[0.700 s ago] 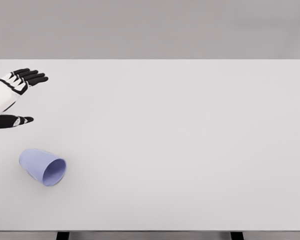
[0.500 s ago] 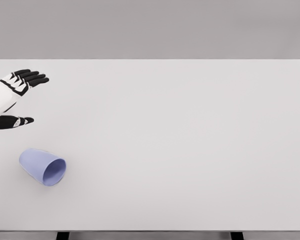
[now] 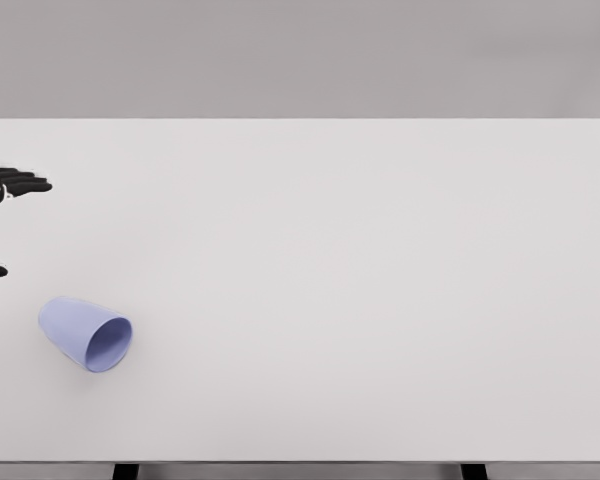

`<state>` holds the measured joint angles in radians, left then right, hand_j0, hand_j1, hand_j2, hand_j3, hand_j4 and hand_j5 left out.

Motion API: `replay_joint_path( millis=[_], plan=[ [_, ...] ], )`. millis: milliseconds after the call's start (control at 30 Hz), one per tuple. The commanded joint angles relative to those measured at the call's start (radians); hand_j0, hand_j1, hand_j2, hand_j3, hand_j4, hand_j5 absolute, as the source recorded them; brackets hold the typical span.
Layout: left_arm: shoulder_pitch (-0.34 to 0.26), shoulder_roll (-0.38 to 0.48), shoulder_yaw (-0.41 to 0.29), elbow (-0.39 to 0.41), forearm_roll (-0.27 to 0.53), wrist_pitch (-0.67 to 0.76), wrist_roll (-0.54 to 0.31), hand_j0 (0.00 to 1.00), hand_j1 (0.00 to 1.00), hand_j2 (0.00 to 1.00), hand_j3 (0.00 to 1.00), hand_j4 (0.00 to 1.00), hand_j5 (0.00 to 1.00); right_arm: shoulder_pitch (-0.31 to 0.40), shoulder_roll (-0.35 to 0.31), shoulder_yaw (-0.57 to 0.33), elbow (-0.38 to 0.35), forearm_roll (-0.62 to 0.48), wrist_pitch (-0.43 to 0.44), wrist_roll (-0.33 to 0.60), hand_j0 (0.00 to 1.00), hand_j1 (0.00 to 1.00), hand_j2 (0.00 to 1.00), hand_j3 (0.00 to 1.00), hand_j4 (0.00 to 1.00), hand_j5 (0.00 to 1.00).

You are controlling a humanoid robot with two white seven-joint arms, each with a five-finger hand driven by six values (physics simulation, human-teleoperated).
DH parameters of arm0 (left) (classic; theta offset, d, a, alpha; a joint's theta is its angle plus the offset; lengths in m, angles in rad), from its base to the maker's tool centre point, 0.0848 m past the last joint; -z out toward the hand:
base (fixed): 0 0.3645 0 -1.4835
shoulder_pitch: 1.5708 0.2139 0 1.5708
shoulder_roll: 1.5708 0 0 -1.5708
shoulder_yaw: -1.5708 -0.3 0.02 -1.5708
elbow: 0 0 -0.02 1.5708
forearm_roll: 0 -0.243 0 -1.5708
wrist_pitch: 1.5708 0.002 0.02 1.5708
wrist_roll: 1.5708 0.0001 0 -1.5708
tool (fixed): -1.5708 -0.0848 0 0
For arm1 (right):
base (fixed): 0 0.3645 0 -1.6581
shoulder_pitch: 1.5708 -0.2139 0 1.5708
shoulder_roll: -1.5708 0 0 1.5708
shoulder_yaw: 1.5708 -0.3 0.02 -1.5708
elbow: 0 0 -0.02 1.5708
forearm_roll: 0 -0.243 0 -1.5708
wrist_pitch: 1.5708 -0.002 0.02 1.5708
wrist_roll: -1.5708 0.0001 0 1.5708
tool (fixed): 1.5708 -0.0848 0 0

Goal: Flip the cup with left arm and place it on the table

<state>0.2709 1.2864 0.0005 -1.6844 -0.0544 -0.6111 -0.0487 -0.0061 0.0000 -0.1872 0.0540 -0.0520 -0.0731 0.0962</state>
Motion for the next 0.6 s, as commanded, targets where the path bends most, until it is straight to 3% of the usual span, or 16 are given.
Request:
replay_joint_path(
  millis=[0, 133, 267, 333, 567],
  plan=[
    [0.011, 0.013, -0.004, 0.005, 0.019, 0.0, -0.004, 0.97, 0.97, 0.97, 0.97, 0.97, 0.97, 0.0, 0.0, 0.0, 0.0, 0.0, 0.001, 0.0, 1.0, 1.0, 1.0, 1.0, 1.0, 1.0],
    [0.06, 0.014, -0.005, -0.003, 0.002, 0.0, -0.01, 0.95, 0.95, 0.95, 0.95, 0.95, 0.95, 0.0, 0.0, 0.0, 0.0, 0.0, -0.001, 0.0, 1.0, 1.0, 1.0, 1.0, 1.0, 1.0],
    [0.12, 0.08, -0.019, -0.006, 0.001, 0.0, -0.008, 0.95, 0.95, 0.95, 0.95, 0.95, 0.95, 0.0, 0.0, 0.0, 0.0, 0.0, 0.001, 0.0, 1.0, 1.0, 1.0, 1.0, 1.0, 1.0],
    [0.123, 0.079, -0.022, -0.009, -0.007, 0.0, -0.008, 1.0, 1.0, 1.0, 1.0, 1.0, 1.0, 0.0, 0.0, 0.0, 0.0, 0.0, -0.001, 0.0, 1.0, 1.0, 1.0, 1.0, 1.0, 1.0],
    [0.123, 0.022, -0.051, -0.067, -0.027, 0.0, 0.004, 0.99, 0.99, 0.99, 0.99, 0.99, 0.99, 0.0, 0.0, 0.0, 0.0, 0.0, 0.0, -0.001, 1.0, 1.0, 1.0, 1.0, 1.0, 1.0]
  ],
)
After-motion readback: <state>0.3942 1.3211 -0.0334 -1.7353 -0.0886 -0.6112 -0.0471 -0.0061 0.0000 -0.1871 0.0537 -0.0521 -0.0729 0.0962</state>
